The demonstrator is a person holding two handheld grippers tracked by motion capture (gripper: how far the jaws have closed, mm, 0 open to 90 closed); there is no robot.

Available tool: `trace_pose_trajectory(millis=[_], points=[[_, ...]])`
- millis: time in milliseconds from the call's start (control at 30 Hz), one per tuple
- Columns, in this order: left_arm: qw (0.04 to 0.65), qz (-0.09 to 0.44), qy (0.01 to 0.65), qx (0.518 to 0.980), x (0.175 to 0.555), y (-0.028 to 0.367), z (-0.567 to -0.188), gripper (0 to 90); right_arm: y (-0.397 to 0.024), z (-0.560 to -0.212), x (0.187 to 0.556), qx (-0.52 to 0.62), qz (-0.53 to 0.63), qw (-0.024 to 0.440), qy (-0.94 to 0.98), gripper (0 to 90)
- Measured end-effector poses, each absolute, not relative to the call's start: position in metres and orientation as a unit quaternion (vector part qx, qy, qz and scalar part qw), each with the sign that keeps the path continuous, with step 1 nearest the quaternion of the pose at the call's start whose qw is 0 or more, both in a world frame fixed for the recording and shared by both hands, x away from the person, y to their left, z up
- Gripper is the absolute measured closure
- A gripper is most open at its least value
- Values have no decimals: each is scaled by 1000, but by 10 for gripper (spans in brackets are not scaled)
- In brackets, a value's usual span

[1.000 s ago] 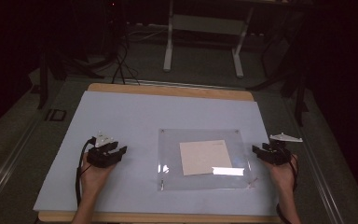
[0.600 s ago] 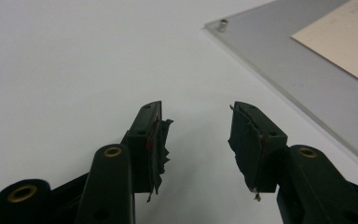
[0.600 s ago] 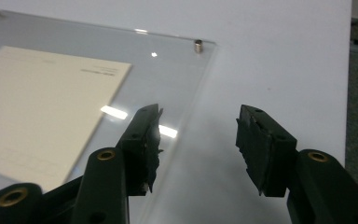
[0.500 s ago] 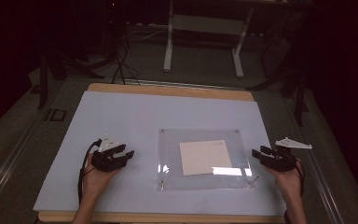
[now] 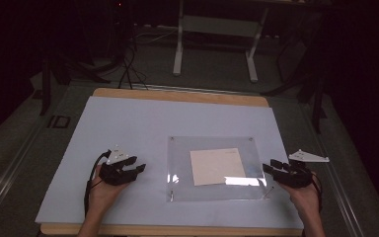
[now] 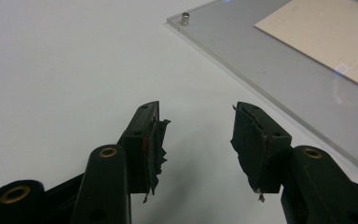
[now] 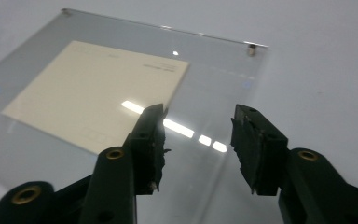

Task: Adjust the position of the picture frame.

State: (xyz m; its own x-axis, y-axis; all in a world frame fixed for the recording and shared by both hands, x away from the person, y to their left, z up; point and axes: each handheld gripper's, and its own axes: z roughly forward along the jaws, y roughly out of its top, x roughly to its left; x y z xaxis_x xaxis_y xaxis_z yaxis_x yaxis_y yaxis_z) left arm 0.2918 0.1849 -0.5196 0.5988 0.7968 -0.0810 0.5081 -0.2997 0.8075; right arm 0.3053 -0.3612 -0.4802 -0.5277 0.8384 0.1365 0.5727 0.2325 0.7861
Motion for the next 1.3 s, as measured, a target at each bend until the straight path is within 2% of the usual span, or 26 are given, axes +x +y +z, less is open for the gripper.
trace_pose_trajectory(millis=[367,467,633,833,933,1000,1300], points=[[419,172,421,786,290,184,-520,515,-355,-483,281,439,411,157,784,580],[416,186,411,790,287,180,-517,523,-356,-488,275,434,404,156,790,590],[412,178,399,799,287,174,-518,522,-357,-502,270,430,387,147,802,621],[420,170,384,804,285,170,-517,525,-356,-515,262,428,376,136,811,784],[417,164,377,810,282,166,-518,526,-354,-521,260,431,358,137,817,760],[417,158,369,815,280,165,-519,527,-355,-525,258,437,369,130,810,812],[433,126,338,826,278,157,-520,543,-351,-525,254,427,355,162,816,845]])
